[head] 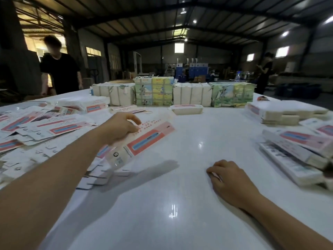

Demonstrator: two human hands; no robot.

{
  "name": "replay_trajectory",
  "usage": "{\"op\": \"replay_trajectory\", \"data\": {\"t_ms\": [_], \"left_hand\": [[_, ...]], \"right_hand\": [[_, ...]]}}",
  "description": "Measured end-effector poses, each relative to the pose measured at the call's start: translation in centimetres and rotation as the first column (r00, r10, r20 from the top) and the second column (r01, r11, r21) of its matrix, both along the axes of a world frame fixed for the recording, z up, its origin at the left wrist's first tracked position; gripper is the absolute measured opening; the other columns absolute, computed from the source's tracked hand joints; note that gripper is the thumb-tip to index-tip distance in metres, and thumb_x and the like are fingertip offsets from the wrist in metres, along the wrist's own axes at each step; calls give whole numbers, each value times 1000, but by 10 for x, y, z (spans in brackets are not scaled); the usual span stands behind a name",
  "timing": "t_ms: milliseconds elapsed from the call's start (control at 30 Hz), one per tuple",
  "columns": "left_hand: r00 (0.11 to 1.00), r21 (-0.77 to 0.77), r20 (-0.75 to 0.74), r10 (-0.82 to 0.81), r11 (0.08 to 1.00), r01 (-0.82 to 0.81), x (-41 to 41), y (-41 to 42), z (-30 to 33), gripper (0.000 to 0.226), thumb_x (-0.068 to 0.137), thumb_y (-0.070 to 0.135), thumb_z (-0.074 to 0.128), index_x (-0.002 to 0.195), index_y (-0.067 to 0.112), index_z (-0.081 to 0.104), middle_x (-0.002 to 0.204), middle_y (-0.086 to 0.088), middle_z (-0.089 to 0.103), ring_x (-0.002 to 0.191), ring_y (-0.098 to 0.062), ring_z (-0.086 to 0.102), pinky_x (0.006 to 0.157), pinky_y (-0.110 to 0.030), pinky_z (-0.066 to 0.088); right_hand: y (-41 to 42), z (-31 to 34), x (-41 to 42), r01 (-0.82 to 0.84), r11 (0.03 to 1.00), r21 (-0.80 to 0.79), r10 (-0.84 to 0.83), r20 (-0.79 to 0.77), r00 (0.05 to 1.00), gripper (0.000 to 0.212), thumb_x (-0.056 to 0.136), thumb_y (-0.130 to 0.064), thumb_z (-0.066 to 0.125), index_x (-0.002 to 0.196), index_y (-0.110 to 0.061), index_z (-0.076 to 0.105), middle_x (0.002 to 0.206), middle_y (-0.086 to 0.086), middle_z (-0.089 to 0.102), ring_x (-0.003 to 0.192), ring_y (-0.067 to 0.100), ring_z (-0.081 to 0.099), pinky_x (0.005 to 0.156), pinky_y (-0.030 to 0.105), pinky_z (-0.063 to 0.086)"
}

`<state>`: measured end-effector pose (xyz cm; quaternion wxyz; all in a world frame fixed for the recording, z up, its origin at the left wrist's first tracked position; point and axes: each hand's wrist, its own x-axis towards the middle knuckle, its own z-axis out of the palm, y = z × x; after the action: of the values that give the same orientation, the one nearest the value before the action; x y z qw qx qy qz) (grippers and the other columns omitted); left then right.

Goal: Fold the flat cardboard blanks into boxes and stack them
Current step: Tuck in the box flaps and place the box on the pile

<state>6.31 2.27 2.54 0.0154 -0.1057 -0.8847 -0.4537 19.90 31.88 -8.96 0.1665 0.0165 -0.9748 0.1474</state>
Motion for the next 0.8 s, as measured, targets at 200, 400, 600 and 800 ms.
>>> {"op": "replay_trajectory", "data": {"t_ms": [200,400,600,800], "left_hand": [[901,-15,164,-403,912,410,59,83,-38,21,94,14,53,95,30,66,83,14,73,74,-11,71,54,-21,54],[926,-103,3,-378,921,376,82,99,-75,20,98,21,48,92,32,64,86,16,68,71,1,67,49,-12,48],[922,-240,-247,-299,940,241,89,92,-82,16,97,33,47,103,31,61,107,7,66,80,-12,64,64,-23,51],[790,-633,-424,-444,768,92,104,123,-95,102,68,77,55,148,26,17,138,3,39,118,-18,37,102,-37,34]], "right_hand": [[6,9,8,-13,936,-351,33,53,998,20,90,-15,60,107,-7,67,113,7,65,105,23,59,84,24,46],[24,33,24,141,-164,-976,111,123,986,32,96,-25,51,79,-9,72,81,12,67,77,33,64,47,30,53],[16,30,28,61,84,-995,343,87,935,22,96,-9,47,107,6,59,90,17,72,62,21,68,41,24,51],[16,26,27,-66,153,-986,350,-8,937,19,96,-5,47,108,4,59,86,15,72,64,22,66,49,26,53]]}}
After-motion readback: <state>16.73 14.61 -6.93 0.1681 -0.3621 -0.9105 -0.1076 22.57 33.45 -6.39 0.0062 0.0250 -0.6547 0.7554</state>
